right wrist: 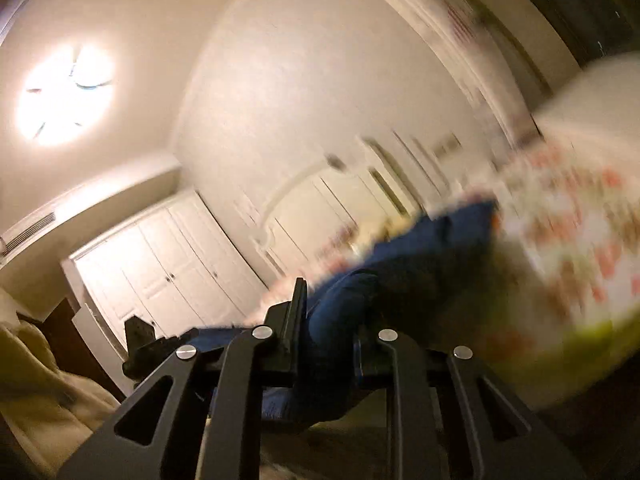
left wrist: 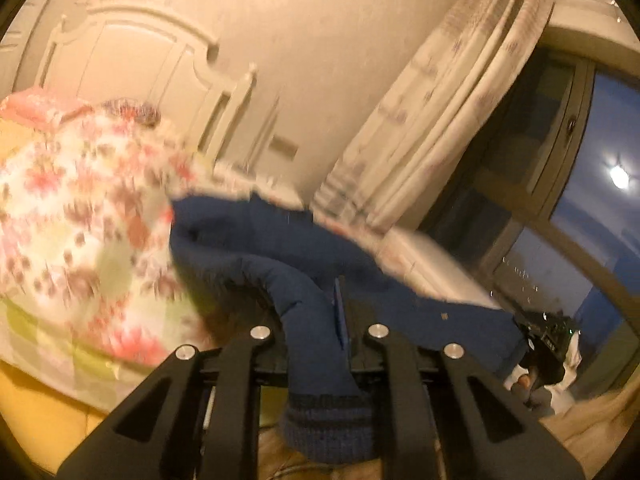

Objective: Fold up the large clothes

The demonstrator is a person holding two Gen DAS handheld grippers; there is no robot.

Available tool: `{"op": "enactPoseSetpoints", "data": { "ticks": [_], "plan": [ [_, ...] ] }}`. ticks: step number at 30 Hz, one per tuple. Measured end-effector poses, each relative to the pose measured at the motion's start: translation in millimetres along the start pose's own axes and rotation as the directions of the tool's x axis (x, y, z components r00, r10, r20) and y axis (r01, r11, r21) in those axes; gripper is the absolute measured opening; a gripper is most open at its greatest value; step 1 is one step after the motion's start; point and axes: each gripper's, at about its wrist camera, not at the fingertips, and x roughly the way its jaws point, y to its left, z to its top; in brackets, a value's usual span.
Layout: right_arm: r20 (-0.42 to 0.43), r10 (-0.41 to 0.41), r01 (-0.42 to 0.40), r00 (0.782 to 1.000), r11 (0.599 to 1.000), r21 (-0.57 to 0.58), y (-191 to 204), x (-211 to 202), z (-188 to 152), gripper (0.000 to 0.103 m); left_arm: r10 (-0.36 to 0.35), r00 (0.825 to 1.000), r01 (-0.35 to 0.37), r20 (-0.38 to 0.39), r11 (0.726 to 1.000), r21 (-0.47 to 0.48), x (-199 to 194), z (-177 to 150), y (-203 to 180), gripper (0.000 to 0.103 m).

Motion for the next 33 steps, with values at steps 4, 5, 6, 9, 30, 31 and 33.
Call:
{"op": "enactPoseSetpoints", "data": {
  "ticks": [4, 5, 6, 9, 30, 31, 33],
  "plan": [
    [0.012, -0.156, 0.157, 0.988, 0.984, -0.089, 16, 48, 67, 0.021, 0.097, 0.994, -0.102, -0.040, 0.986, -0.132, 30, 64, 10, 0.023],
    [-0.002, -0.195, 0.193, 0.981, 0.975, -0.109, 15, 68, 77, 0.021, 0.125, 0.990, -0.132, -0.059, 0.981, -0.144, 53, 79, 14, 0.024],
    [-0.019, -0.241, 0.237, 0.970, 0.964, -0.123, 8, 99, 90, 0.021, 0.166, 0.983, -0.176, -0.084, 0.975, -0.135, 81, 93, 17, 0.024],
    [-0.134, -0.366, 0.342, 0.921, 0.924, -0.169, -21, 203, 114, 0.032, 0.259, 0.949, -0.279, -0.178, 0.956, -0.094, 166, 125, 30, 0.024],
    [-0.442, -0.435, 0.473, 0.785, 0.880, -0.025, -196, 367, 82, 0.090, 0.466, 0.840, -0.506, -0.278, 0.857, -0.095, 255, 211, 164, 0.092],
    [-0.454, -0.451, 0.474, 0.768, 0.878, -0.070, -191, 372, 83, 0.090, 0.535, 0.804, -0.548, -0.260, 0.836, 0.028, 260, 206, 149, 0.092],
    [-0.478, -0.516, 0.481, 0.710, 0.852, -0.205, -180, 388, 84, 0.090, 0.570, 0.784, -0.550, -0.245, 0.821, 0.149, 266, 198, 133, 0.092]
  ]
}}
